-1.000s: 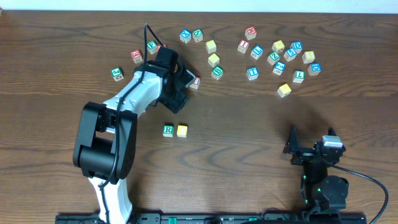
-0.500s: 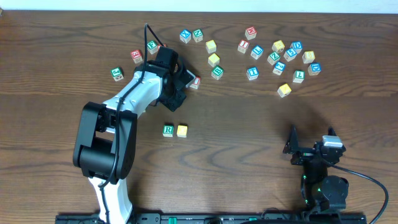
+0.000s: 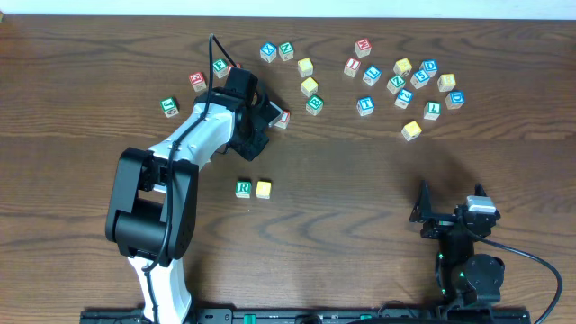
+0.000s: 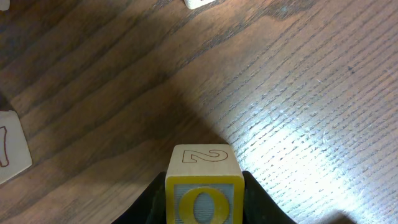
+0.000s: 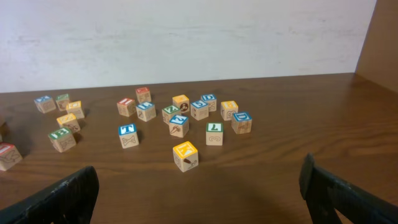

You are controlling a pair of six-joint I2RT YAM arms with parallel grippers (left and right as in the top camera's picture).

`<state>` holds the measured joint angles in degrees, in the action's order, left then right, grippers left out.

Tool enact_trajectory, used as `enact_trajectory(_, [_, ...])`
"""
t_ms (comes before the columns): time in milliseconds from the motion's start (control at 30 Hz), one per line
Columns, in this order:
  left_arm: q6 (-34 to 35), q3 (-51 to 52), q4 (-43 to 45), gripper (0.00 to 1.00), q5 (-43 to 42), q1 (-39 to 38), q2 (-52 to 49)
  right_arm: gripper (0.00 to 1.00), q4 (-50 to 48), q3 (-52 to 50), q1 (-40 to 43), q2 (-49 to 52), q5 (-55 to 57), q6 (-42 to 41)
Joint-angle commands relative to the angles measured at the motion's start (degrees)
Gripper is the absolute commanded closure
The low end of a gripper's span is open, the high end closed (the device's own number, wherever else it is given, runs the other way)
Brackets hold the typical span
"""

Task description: Spell out ROBOT

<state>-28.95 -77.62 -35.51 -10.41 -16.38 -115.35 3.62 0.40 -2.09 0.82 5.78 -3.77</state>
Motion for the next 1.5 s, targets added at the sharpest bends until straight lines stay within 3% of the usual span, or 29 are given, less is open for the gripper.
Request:
enact_trajectory(0, [-0.37, -1.05, -0.22, 0.75, -0.46, 0.24, -0.37, 0.01, 0.2, -0.11, 0.55, -0.44, -0.15, 0.66])
enact_trajectory(500, [1.86, -1.11, -0.55, 0.73, 0.98, 0.24, 4.72, 0.01, 0.2, -0.11, 0.55, -0.44, -0.15, 0.66])
enact_trajectory(700, [8.0, -1.16, 0.9, 0.73, 0.98, 0.24, 10.75, 0.01, 0.2, -0.11, 0.55, -0.44, -0.15, 0.66])
enact_trajectory(1000, [23.89, -1.16, 1.38, 0.8, 0.98, -0.87, 17.88, 0.01, 0.2, -0.11, 0.55, -0.44, -0.15, 0.66])
enact_trajectory(1200, [29.57, -1.16, 0.44, 0.81, 1.49, -5.77, 18.73, 0.01, 0.2, -0.11, 0.55, -0.44, -0.15, 0.66])
enact_trajectory(1467, [34.21, -1.16, -0.02, 0.81, 12.5, -15.93, 18.71, 0.01, 0.2, -0.11, 0.55, -0.44, -0.15, 0.66])
